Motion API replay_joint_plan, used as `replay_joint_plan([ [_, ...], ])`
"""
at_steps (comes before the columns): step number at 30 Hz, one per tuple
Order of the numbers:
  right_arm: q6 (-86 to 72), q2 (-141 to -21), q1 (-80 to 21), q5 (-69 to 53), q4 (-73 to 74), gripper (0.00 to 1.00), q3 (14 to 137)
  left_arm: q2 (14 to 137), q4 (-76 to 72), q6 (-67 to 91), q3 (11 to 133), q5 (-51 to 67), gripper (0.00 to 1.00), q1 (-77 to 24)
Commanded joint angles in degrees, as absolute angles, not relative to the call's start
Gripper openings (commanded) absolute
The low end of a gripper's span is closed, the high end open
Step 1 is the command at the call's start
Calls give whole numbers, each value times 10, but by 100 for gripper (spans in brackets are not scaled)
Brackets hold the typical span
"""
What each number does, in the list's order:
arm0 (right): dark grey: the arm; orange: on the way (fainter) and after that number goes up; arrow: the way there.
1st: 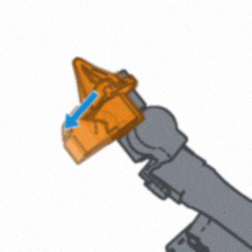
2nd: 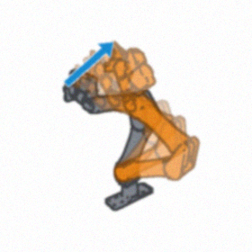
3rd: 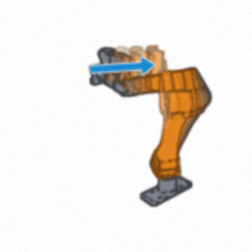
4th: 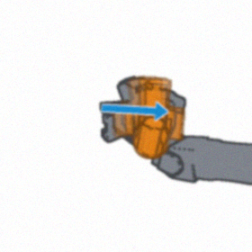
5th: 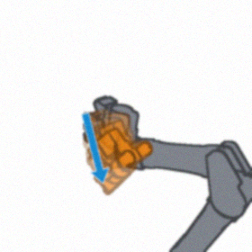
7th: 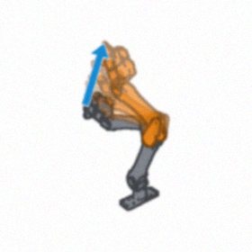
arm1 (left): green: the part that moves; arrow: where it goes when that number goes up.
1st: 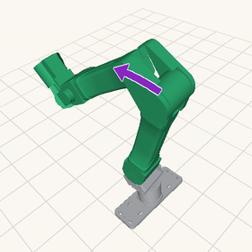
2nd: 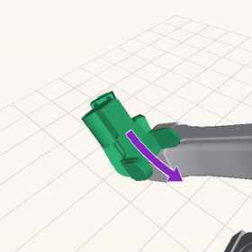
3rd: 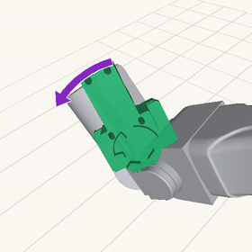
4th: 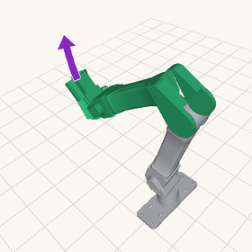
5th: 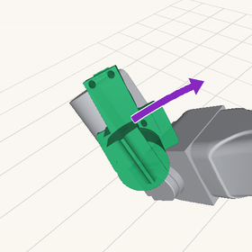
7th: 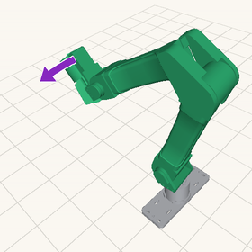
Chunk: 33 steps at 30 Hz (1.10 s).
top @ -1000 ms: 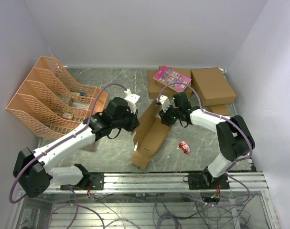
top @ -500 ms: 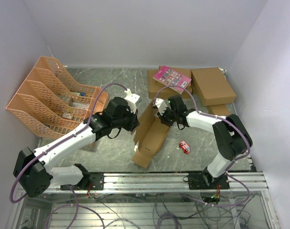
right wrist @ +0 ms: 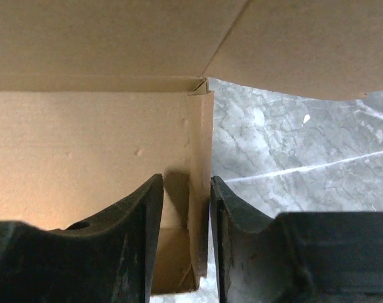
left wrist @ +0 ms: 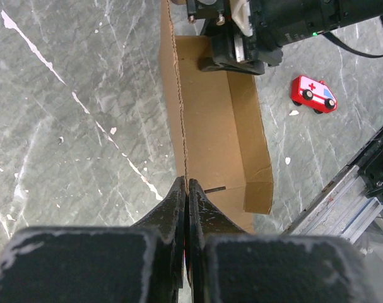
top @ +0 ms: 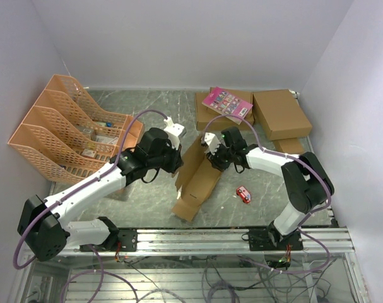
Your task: Fold the paper box
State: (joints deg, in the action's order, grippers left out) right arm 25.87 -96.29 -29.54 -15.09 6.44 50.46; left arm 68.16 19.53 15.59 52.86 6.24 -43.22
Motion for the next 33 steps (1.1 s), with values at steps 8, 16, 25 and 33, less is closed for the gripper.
replay_joint_plan([
  [8, 257, -873, -224, -272, 111, 52, 515, 694, 183, 104, 561, 58, 7, -424],
  [16, 291, -812, -172, -399, 144, 56, 508, 704, 186, 55, 578, 51, 7, -424],
  [25, 418, -758, -53, -591, 174, 65, 479, 750, 198, -64, 620, 126, 7, -409],
  [33, 545, -795, -11, -632, 293, 79, 514, 780, 196, -134, 650, 173, 7, -398],
])
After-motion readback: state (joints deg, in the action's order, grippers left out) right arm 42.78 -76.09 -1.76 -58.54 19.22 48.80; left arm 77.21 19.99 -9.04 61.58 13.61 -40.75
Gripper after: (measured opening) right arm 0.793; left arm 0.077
